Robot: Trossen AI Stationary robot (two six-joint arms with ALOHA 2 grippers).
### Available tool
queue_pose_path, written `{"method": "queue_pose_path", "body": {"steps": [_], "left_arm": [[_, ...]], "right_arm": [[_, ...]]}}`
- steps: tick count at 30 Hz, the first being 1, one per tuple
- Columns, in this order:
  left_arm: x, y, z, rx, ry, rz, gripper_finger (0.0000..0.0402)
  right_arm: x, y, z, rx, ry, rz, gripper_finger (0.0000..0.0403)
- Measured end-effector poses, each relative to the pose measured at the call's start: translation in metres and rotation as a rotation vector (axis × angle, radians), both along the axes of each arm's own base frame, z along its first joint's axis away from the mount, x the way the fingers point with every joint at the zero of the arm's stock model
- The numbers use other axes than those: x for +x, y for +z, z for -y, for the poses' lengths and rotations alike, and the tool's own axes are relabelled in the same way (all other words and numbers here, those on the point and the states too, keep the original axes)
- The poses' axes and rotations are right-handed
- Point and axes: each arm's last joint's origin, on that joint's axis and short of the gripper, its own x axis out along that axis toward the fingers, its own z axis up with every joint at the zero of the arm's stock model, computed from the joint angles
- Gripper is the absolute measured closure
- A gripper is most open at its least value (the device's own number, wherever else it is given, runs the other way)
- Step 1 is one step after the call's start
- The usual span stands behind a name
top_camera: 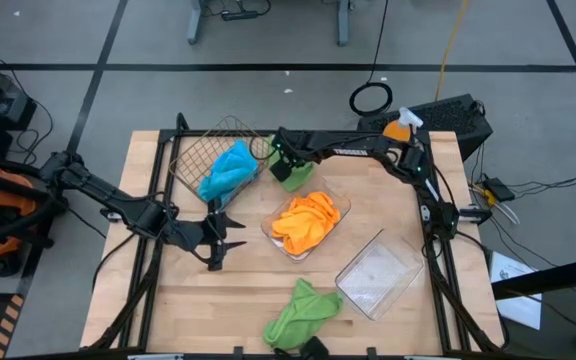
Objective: Sort microfiber towel by color & place in baskets
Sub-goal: Put the top green towel into the bottom transparent bin
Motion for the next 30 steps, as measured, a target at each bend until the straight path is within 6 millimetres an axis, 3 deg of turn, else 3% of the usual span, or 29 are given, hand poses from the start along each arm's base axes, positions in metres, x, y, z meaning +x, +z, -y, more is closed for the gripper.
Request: {"method": "queue_pose_path", "body": {"steps": [6,17,21,25,30], "left_arm": [[0.0,0.001,0.0,-0.004,0.0,0.009,0.0201],[0.001,0.001,0.0,-0.004,0.0,0.01,0.0201],[0.001,0.001,0.0,-0.004,0.0,0.009,0.0201],[0.0,0.001,0.0,-0.003,-0.001,0.009,0.0201],[0.001,0.001,0.0,0.013,-0.01,0.009,0.0201]], "right_arm": [[-0.005,-0.012,-0.001,0.034,-0.013,-0.076,0.0196],[-0.013,-0.015,-0.002,0.036,-0.032,-0.18,0.0371],[-0.015,-0.01,-0.007,0.032,-0.025,-0.199,0.0393],[-0.014,0.011,-0.018,0.002,0.005,-0.162,0.0389],[-0.018,0.07,-0.044,-0.132,0.039,-0.082,0.0391]]}}
